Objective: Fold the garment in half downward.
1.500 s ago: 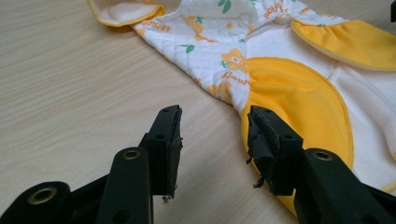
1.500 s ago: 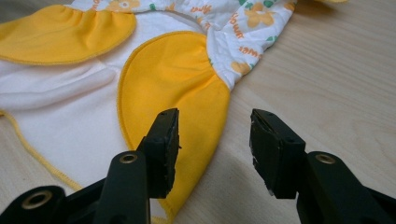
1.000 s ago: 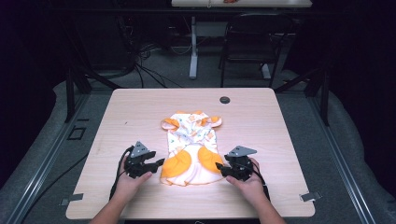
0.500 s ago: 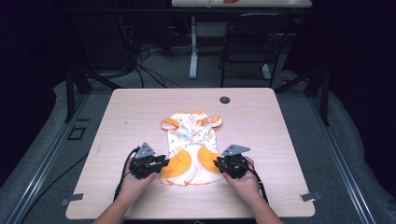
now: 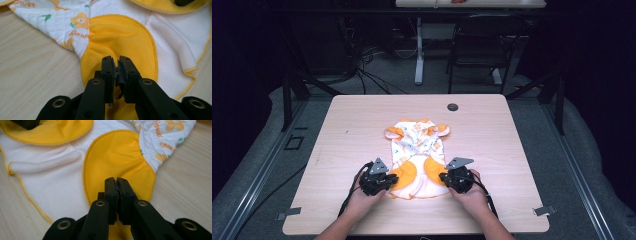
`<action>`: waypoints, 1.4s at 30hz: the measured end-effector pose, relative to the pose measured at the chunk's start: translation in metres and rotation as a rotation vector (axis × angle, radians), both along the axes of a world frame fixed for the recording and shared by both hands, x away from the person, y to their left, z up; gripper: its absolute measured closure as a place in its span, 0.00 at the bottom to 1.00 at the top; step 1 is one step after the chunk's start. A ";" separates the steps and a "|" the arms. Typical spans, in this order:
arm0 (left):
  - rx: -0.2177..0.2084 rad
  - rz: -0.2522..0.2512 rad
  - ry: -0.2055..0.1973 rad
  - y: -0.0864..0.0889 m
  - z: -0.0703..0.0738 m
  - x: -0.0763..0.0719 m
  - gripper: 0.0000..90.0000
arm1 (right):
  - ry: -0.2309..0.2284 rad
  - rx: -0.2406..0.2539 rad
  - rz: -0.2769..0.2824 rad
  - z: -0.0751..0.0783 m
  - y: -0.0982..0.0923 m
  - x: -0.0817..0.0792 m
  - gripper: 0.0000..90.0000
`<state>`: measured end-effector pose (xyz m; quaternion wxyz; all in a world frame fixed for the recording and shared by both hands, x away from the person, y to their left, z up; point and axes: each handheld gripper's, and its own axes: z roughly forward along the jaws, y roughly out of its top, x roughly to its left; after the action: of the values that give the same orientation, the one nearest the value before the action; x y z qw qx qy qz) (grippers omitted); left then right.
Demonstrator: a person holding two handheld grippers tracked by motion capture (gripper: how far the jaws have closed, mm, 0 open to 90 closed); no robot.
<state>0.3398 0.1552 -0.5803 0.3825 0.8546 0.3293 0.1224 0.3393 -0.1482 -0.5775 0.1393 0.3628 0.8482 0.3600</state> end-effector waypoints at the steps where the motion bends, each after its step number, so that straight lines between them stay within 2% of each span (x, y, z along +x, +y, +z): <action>1: 0.006 -0.005 0.002 0.000 0.000 -0.001 0.91 | 0.000 0.000 0.009 0.000 0.000 -0.002 0.96; 7: 0.028 -0.028 -0.002 -0.001 0.001 -0.006 0.91 | 0.005 -0.018 0.041 0.001 0.002 -0.010 0.96; 12: 0.025 -0.032 0.004 0.000 0.001 -0.011 0.91 | 0.010 -0.041 0.062 0.003 0.004 -0.017 0.95; 15: 0.030 -0.039 0.009 0.002 0.002 -0.017 0.91 | 0.028 -0.052 0.090 0.004 0.004 -0.023 0.95; 20: 0.045 -0.051 0.025 0.003 0.004 -0.028 0.91 | 0.032 -0.052 0.110 0.005 0.006 -0.030 0.95; 22: 0.050 -0.054 0.038 0.004 0.005 -0.032 0.91 | 0.033 -0.059 0.125 0.005 0.008 -0.034 0.95; 23: 0.048 -0.059 0.043 0.005 0.005 -0.037 0.91 | 0.036 -0.081 0.143 0.007 0.009 -0.037 0.95; 26: 0.047 -0.067 0.058 0.008 0.006 -0.042 0.91 | 0.037 -0.079 0.150 0.007 0.011 -0.041 0.95; 27: 0.050 -0.071 0.065 0.009 0.006 -0.048 0.91 | 0.046 -0.079 0.154 0.007 0.012 -0.048 0.95; 31: 0.060 -0.077 0.065 0.010 0.007 -0.056 0.91 | 0.047 -0.098 0.178 0.008 0.015 -0.058 0.95; 35: 0.068 -0.081 0.069 0.011 0.008 -0.066 0.90 | 0.054 -0.098 0.194 0.009 0.017 -0.071 0.95; 39: 0.072 -0.086 0.071 0.011 0.008 -0.072 0.90 | 0.053 -0.082 0.187 0.008 0.017 -0.079 0.95; 42: 0.066 -0.088 0.074 0.012 0.008 -0.076 0.89 | 0.057 -0.089 0.194 0.008 0.017 -0.083 0.94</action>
<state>0.2638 0.1672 -0.5728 0.3468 0.8842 0.3013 0.0846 0.2568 -0.1314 -0.5693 0.0955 0.2826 0.8981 0.3231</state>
